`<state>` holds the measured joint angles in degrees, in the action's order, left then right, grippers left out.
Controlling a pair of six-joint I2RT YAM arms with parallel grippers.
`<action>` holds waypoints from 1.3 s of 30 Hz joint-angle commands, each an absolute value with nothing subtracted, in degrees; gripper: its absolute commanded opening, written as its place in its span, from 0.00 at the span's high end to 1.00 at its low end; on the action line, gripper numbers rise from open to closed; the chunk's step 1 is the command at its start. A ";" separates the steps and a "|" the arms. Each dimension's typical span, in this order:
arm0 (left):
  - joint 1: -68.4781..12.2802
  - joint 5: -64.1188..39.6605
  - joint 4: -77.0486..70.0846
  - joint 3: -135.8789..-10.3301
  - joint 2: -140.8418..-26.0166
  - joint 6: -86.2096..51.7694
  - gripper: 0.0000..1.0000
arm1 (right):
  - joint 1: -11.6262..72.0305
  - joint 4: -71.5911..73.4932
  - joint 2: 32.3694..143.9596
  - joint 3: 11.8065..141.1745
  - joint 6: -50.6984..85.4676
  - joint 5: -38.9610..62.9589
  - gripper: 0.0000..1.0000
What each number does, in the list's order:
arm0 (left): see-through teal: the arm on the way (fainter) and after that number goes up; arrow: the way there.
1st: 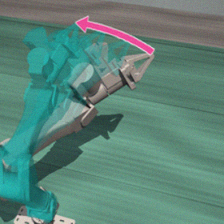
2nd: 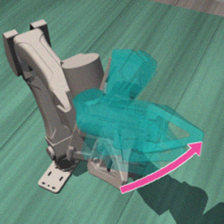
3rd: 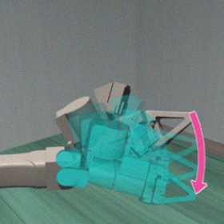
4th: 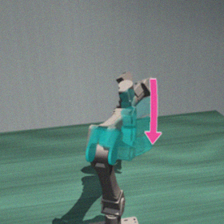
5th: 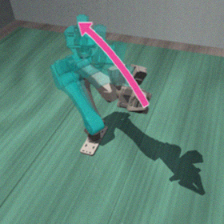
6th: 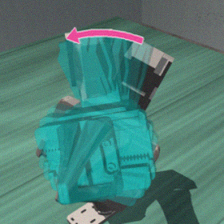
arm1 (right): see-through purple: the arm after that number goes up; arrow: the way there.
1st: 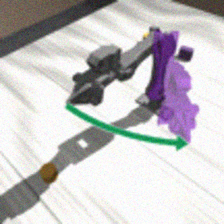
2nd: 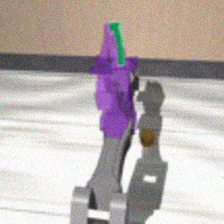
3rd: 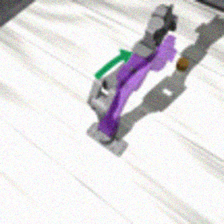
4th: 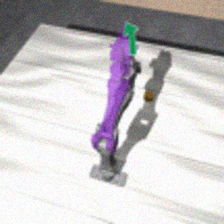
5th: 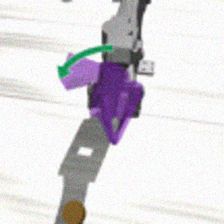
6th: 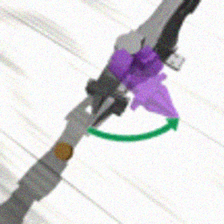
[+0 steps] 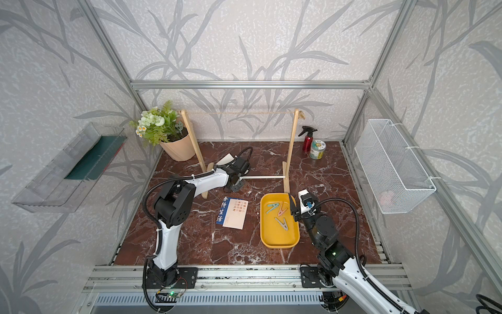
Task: Remove the postcards from the strings
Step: Pick up the postcard from the center of the board, then place the postcard at the center of the board.
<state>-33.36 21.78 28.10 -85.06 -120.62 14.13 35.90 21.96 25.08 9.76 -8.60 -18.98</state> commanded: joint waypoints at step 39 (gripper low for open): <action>-58.76 -1.50 76.88 -90.13 -87.36 -3.35 1.00 | 35.86 23.54 21.20 8.31 -8.62 -18.85 0.32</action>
<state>-59.11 9.76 71.50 -87.83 -92.79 -1.72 35.90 22.41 22.22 8.78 -8.62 -18.98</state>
